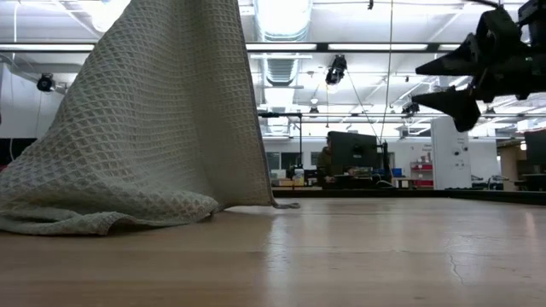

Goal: Roll towel
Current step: Fold the gray towel on the table

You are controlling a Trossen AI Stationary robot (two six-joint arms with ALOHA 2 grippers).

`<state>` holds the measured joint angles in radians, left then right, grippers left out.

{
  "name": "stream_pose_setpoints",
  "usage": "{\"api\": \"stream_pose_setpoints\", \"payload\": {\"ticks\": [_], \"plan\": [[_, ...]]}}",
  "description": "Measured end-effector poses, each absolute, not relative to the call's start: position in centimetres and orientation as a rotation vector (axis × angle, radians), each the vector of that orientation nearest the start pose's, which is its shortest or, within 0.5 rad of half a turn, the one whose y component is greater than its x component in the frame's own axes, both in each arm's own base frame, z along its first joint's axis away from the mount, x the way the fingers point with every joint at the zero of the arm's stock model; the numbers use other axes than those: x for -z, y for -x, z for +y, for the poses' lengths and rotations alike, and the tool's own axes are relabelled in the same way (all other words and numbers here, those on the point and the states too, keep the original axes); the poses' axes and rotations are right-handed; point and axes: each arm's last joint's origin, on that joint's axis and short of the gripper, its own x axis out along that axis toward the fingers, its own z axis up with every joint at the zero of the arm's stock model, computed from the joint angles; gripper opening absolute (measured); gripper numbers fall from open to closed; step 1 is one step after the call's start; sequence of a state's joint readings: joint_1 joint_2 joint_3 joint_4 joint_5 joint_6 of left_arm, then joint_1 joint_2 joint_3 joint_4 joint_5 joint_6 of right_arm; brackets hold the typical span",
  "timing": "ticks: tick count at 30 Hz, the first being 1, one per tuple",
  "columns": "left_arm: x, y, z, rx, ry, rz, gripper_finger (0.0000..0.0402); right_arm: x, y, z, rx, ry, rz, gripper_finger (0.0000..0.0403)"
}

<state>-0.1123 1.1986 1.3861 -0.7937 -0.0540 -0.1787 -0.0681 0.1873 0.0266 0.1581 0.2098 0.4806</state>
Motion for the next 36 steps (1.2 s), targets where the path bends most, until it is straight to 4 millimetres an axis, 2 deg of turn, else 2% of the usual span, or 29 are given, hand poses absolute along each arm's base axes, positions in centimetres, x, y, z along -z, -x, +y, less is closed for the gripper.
{"api": "stream_pose_setpoints", "payload": {"ticks": [8, 15, 22, 26, 32, 36], "plan": [[-39.9, -23.2, -2.5, 0.003, 0.123, 0.607, 0.0016, -17.0, -12.1, -1.2, 0.198, -0.346, 0.001, 0.0288], [-39.9, -23.2, -2.5, 0.003, 0.124, 0.607, 0.0016, -18.1, -13.1, -1.2, 0.181, -0.166, -0.111, 0.0282], [-39.9, -23.2, -2.5, 0.003, 0.124, 0.607, 0.0016, -17.6, -14.3, -1.2, 0.150, -0.180, -0.051, 0.0268], [-39.9, -23.2, -2.5, 0.003, 0.123, 0.607, 0.0016, -18.5, -15.9, -1.2, 0.097, -0.150, -0.010, 0.0261], [-39.9, -23.2, -2.5, 0.003, 0.124, 0.607, 0.0016, -20.7, -19.5, -1.4, 0.085, -0.072, 0.038, 0.0259], [-39.9, -23.2, -2.5, 0.003, 0.124, 0.607, 0.0016, -20.8, -22.2, -1.6, 0.090, -0.051, 0.167, 0.0263]]}}
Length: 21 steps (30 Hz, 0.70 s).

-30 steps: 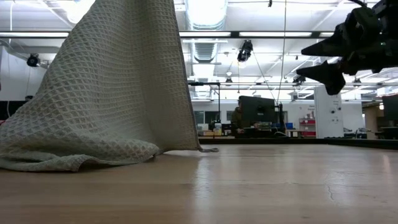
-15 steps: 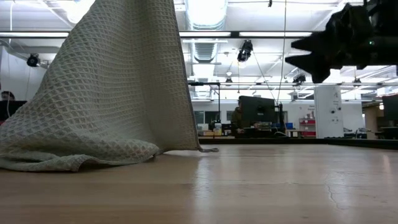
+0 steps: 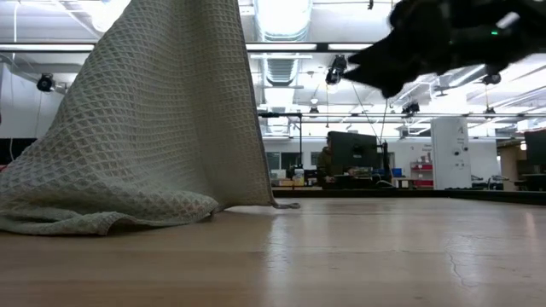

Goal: Roll towel
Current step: Fold the gray towel on the table

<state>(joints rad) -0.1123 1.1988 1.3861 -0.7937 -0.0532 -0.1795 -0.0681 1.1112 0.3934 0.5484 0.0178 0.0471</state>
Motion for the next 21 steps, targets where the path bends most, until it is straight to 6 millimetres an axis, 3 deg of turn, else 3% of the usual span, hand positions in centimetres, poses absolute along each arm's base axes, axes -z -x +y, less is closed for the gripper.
{"api": "stream_pose_setpoints", "payload": {"ticks": [5, 9, 14, 21], "plan": [[-39.9, -23.1, -2.5, 0.003, 0.123, 0.612, 0.0016, -19.0, -25.2, -1.8, 0.112, -0.139, 0.410, 0.0265], [-39.7, -23.1, -2.5, 0.002, 0.122, 0.627, 0.0016, -17.4, -27.3, -1.8, 0.085, -0.150, 0.496, 0.0265], [-39.6, -23.0, -2.5, 0.006, 0.122, 0.645, 0.0016, -16.9, -29.0, -1.3, -0.041, -0.156, 0.376, 0.0265], [-39.5, -22.9, -2.5, 0.007, 0.122, 0.657, 0.0016, -16.2, -29.9, -0.4, -0.091, -0.105, 0.280, 0.0265]]}}
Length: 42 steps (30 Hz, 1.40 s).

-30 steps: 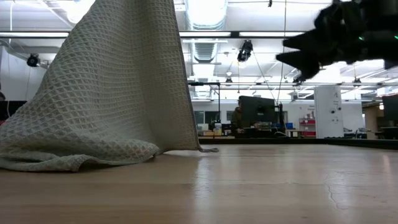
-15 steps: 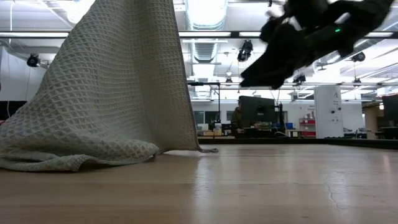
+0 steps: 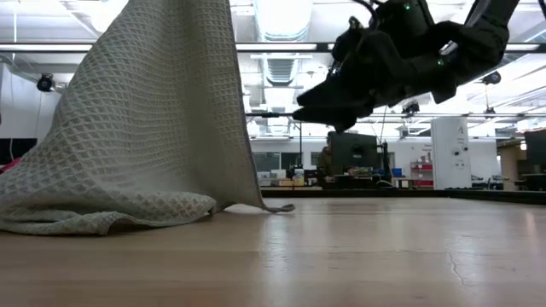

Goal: Roll towel
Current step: Fold the gray towel on the table

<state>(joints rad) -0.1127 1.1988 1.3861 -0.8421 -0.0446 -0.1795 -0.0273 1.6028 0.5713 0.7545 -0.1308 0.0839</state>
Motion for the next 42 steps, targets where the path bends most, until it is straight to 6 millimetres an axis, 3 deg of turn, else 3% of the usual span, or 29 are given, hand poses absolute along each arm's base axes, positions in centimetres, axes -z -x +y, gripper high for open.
{"api": "stream_pose_setpoints", "payload": {"ticks": [24, 42], "plan": [[-39.9, -23.2, -2.2, -0.066, 0.074, 0.600, 0.0008, -12.2, -31.7, 0.0, -0.087, -0.137, 0.356, 0.0265], [-40.4, -23.5, -2.1, -0.096, 0.019, 0.533, 0.0007, -11.9, -32.0, 0.1, -0.076, -0.121, 0.355, 0.0265]]}}
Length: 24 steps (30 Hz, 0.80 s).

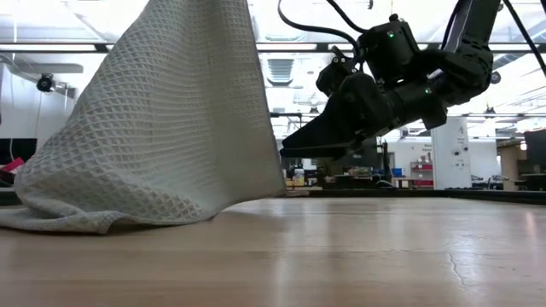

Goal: Roll towel
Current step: Fold the gray towel on the table

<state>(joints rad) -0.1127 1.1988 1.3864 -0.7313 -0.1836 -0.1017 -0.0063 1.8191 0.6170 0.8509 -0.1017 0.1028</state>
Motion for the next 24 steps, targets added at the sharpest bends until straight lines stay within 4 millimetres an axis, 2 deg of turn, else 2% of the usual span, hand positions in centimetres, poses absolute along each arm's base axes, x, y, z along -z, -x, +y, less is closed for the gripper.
{"api": "stream_pose_setpoints", "payload": {"ticks": [10, 18, 24], "plan": [[-40.7, -23.6, -2.2, -0.063, 0.031, 0.508, 0.0006, -12.8, -32.8, 0.1, -0.074, -0.148, 0.323, 0.0265], [-40.7, -23.6, -2.2, -0.063, 0.031, 0.509, 0.0006, -13.3, -33.4, 0.1, -0.041, -0.370, 0.312, 0.0265], [-40.7, -23.6, -2.2, -0.067, 0.030, 0.509, 0.0007, -13.0, -33.3, 0.1, -0.054, -0.265, 0.342, 0.0265]]}}
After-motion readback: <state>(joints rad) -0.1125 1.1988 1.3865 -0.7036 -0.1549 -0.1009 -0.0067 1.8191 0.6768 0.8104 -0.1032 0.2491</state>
